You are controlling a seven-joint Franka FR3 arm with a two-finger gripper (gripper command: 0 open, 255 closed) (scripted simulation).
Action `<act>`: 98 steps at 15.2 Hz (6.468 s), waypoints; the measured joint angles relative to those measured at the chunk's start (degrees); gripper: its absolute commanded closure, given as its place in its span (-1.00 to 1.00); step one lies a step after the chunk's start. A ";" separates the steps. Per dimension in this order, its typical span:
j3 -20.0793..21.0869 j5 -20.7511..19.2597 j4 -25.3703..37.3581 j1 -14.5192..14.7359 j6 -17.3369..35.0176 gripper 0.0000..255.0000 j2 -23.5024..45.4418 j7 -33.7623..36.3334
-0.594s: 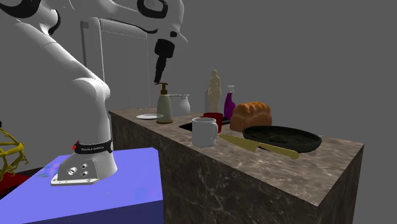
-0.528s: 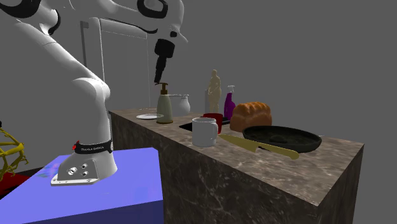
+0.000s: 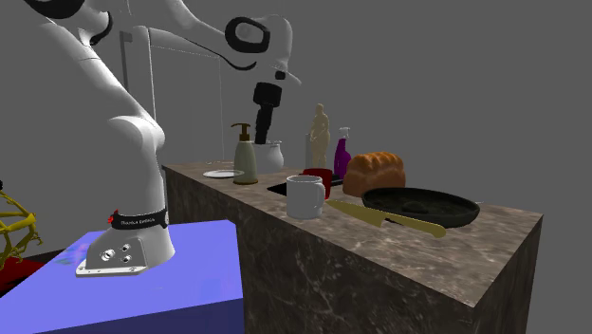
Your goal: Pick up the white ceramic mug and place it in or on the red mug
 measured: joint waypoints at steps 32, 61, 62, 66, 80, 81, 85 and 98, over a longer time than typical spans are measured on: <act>-2.68 3.37 1.41 -0.42 30.62 1.00 24.66 1.06; -2.14 3.13 12.82 -0.37 10.98 1.00 16.43 1.34; -2.16 3.12 13.41 -0.39 10.17 1.00 16.20 1.28; -2.00 3.16 15.87 -0.32 7.02 1.00 15.50 1.39; 5.06 5.70 33.70 4.72 1.01 1.00 27.46 12.44; 5.62 5.76 35.11 5.17 0.77 1.00 28.60 13.43; 6.05 5.80 34.30 5.53 2.68 1.00 29.73 14.25; 6.14 5.74 25.83 5.60 12.65 1.00 31.24 14.38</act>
